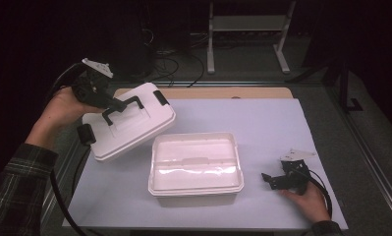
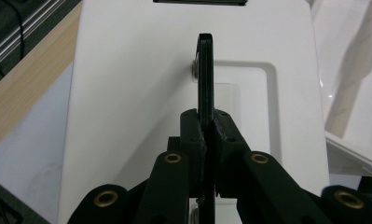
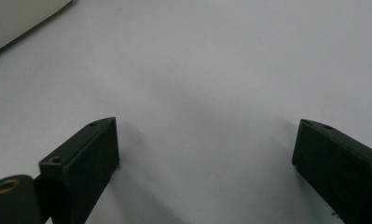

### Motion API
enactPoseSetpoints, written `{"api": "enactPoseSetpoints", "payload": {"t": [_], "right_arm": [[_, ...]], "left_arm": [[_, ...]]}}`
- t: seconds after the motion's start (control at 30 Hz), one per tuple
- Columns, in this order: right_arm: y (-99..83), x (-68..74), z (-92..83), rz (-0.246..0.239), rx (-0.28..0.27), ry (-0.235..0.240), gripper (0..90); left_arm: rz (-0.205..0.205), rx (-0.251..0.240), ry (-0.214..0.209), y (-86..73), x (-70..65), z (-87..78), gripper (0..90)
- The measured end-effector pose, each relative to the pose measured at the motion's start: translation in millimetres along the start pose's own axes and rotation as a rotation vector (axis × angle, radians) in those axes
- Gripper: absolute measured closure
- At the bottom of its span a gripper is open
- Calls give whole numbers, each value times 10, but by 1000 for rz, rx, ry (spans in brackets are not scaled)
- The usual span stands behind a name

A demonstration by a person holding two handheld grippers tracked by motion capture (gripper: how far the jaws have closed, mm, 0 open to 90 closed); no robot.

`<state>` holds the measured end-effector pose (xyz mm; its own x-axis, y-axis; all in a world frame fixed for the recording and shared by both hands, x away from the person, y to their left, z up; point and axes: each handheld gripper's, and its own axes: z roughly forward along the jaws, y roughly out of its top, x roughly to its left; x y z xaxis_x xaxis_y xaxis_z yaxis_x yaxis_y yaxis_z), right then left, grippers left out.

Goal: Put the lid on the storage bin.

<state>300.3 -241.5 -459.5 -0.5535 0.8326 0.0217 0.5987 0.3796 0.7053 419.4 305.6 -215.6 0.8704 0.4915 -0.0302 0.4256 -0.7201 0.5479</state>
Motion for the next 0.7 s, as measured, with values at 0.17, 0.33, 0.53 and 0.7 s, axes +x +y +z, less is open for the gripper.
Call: {"api": "enactPoseSetpoints", "payload": {"t": [0.17, 0.33, 0.53, 0.7], "right_arm": [[0, 0, 0, 1, 0, 0, 65], [-1, -1, 1, -3, -3, -1, 65], [-1, 0, 0, -1, -2, 0, 64], [-1, 0, 0, -1, -2, 0, 65]], "left_arm": [[57, -7, -33, 136, -188, 24, 841], [105, 3, -55, 266, -342, 106, 841], [151, 1, -89, 411, -547, 222, 840], [197, 4, -127, 536, -704, 320, 840]]}}
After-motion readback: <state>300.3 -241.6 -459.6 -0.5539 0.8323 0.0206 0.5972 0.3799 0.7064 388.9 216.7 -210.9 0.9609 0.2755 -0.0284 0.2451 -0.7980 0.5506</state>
